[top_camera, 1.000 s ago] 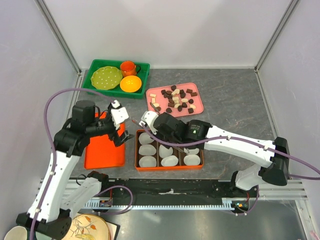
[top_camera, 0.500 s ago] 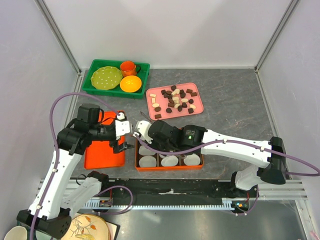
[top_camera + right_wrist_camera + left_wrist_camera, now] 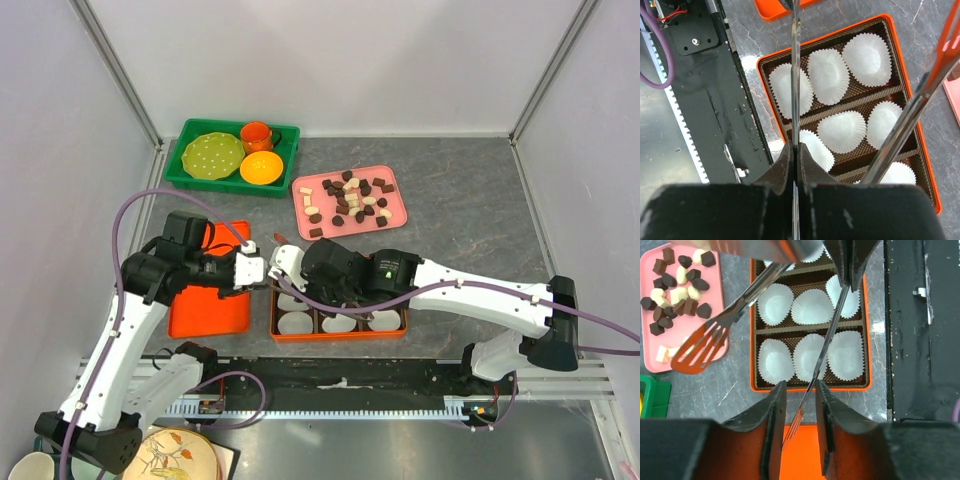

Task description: Pack the chocolate

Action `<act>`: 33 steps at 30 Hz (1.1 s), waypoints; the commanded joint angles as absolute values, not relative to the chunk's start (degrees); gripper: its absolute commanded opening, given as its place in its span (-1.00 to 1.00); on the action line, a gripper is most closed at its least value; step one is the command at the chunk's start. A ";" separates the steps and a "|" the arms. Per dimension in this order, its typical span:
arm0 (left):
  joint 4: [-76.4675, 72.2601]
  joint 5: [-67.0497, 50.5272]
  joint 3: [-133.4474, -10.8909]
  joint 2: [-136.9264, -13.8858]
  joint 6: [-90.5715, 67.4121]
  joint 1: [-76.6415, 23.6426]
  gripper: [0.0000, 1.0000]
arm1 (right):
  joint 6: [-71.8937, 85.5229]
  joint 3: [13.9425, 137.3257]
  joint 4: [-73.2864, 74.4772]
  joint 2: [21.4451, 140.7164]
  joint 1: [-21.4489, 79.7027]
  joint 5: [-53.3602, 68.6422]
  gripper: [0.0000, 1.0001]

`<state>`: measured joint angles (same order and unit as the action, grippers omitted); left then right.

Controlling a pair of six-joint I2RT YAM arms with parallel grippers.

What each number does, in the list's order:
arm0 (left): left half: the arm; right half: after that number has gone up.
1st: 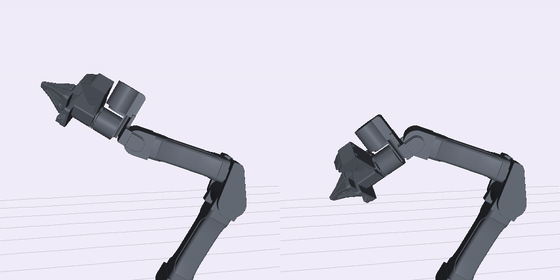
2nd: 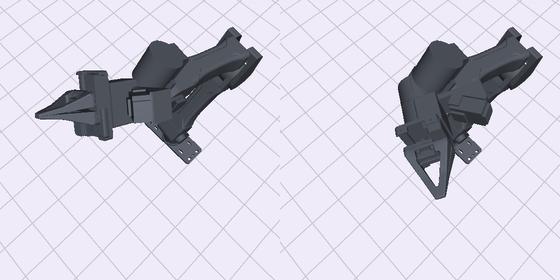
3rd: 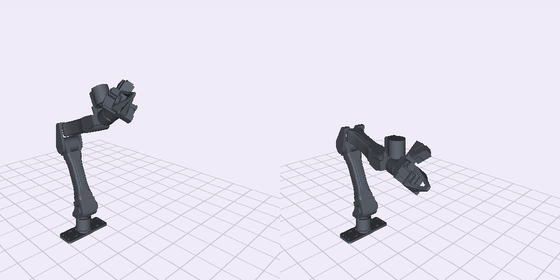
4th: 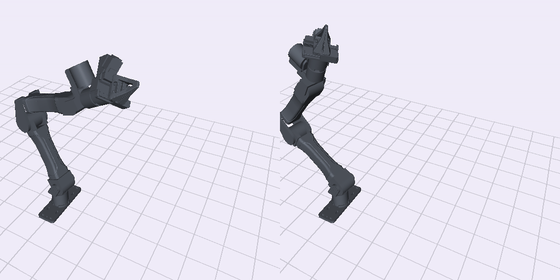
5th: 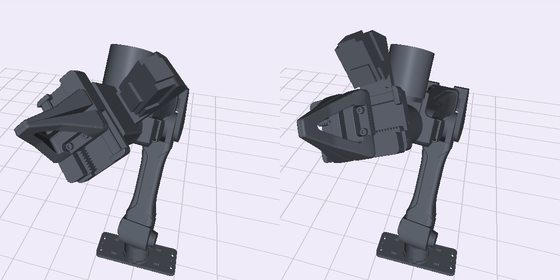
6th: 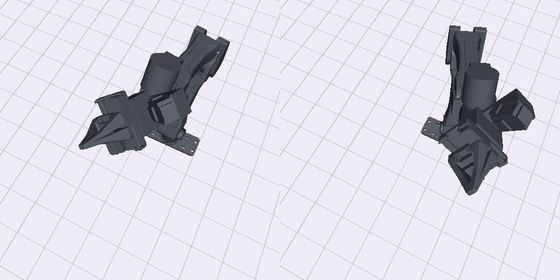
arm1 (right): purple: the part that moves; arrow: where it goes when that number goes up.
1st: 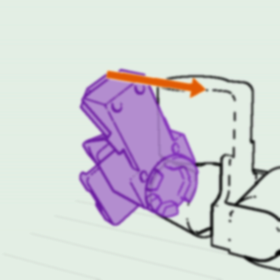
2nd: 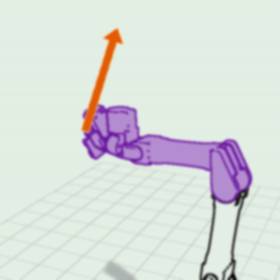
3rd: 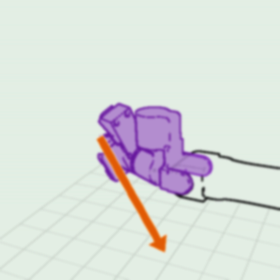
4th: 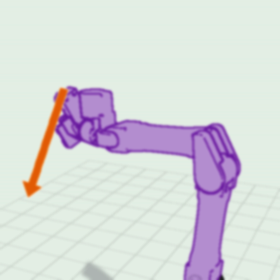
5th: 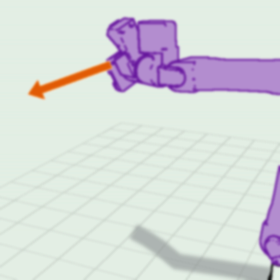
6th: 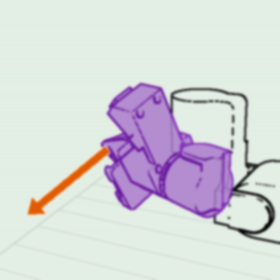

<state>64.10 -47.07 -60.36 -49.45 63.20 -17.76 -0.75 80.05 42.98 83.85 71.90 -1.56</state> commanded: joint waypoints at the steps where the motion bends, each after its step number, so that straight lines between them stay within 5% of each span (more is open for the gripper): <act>1: 66.88 -49.13 -62.14 -49.04 67.85 -18.28 -0.33 | -1.49 80.51 41.57 81.39 72.16 1.32 -1.00; 8: 78.83 -48.96 -64.16 -52.47 72.77 -19.51 -0.45 | -2.28 80.51 40.96 80.60 72.16 0.97 -1.00; 16: 82.00 -48.69 -67.23 -54.66 73.65 -20.39 -0.95 | -3.07 81.39 41.04 80.16 72.16 0.62 -1.00; 22: 83.32 -51.06 -69.08 -57.48 70.41 -20.48 -0.97 | -2.90 81.91 40.08 79.19 72.16 -2.37 -1.00; 25: 78.44 -52.20 -68.73 -57.48 63.84 -20.57 -0.97 | -3.08 82.18 39.55 78.58 72.07 -3.08 -0.52; 27: 76.47 -53.08 -68.64 -57.57 56.88 -20.48 -0.97 | -3.16 81.91 38.59 78.49 72.07 -3.42 -0.51; 33: 74.18 -56.69 -68.29 -58.71 50.02 -20.74 -0.97 | -2.64 84.19 37.27 78.49 71.81 -10.09 0.51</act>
<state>77.23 -51.86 -67.18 -58.08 58.61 -20.38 -2.81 80.12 40.93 80.20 71.88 -4.71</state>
